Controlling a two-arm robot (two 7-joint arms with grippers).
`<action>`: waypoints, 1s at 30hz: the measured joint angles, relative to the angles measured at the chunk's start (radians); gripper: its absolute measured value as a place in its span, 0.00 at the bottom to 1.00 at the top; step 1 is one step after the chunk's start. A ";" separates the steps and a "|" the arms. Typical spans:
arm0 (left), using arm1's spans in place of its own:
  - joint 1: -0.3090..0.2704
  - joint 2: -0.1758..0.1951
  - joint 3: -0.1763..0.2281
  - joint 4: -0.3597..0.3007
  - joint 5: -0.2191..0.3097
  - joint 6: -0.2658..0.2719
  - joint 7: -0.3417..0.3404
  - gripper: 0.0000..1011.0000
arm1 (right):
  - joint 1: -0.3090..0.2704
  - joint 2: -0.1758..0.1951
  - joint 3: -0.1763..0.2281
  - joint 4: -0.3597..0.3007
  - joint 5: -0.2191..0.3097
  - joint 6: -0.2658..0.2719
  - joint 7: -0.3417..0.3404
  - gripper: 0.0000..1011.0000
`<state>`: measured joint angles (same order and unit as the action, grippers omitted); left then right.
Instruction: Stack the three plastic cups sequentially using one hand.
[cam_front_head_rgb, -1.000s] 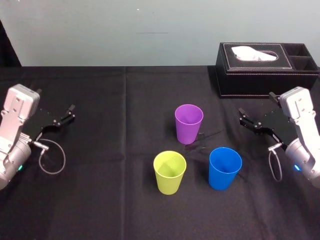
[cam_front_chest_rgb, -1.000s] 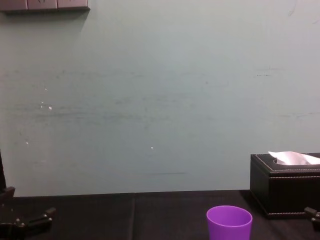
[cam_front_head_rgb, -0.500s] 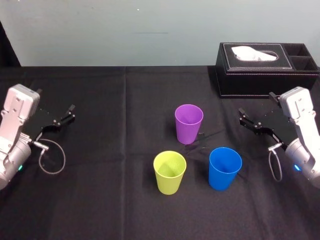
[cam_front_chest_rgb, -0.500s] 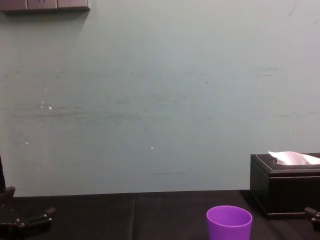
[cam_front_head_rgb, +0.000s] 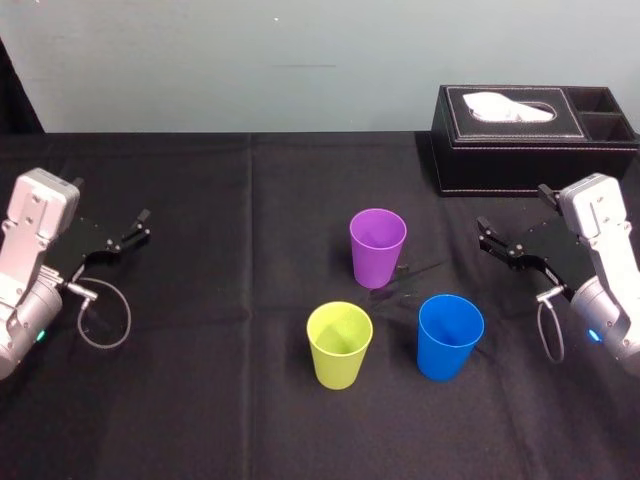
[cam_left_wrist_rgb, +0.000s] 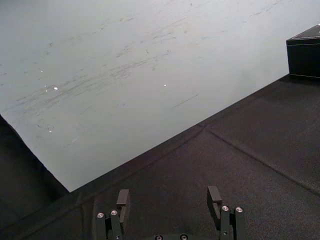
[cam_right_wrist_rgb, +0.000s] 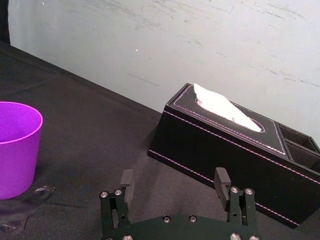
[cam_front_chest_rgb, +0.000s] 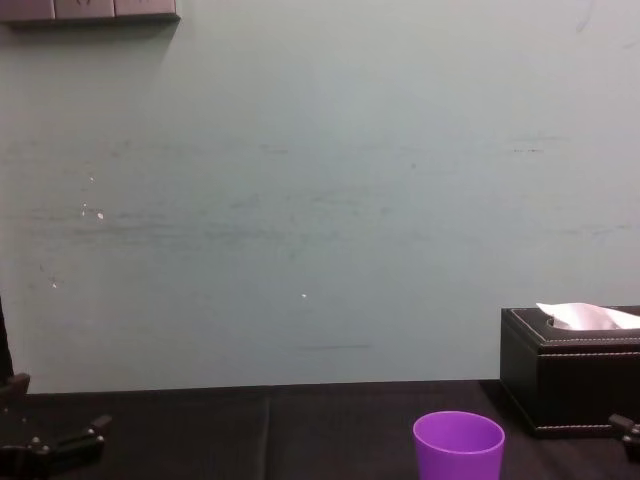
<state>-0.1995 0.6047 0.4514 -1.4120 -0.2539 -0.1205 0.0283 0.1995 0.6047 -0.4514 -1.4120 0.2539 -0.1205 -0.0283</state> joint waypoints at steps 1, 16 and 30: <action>0.000 0.000 0.000 0.000 0.000 0.000 0.000 1.00 | 0.000 0.000 0.000 0.000 0.000 0.000 0.000 0.99; 0.000 0.000 0.000 0.000 0.000 0.000 0.000 1.00 | -0.018 -0.017 0.023 -0.016 -0.008 -0.003 0.026 0.99; 0.000 0.000 0.000 0.000 0.000 0.000 0.000 1.00 | -0.124 0.013 0.119 -0.114 0.048 -0.006 0.055 0.99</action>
<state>-0.1996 0.6047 0.4514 -1.4120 -0.2539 -0.1205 0.0283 0.0752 0.6174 -0.3319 -1.5259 0.3016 -0.1266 0.0267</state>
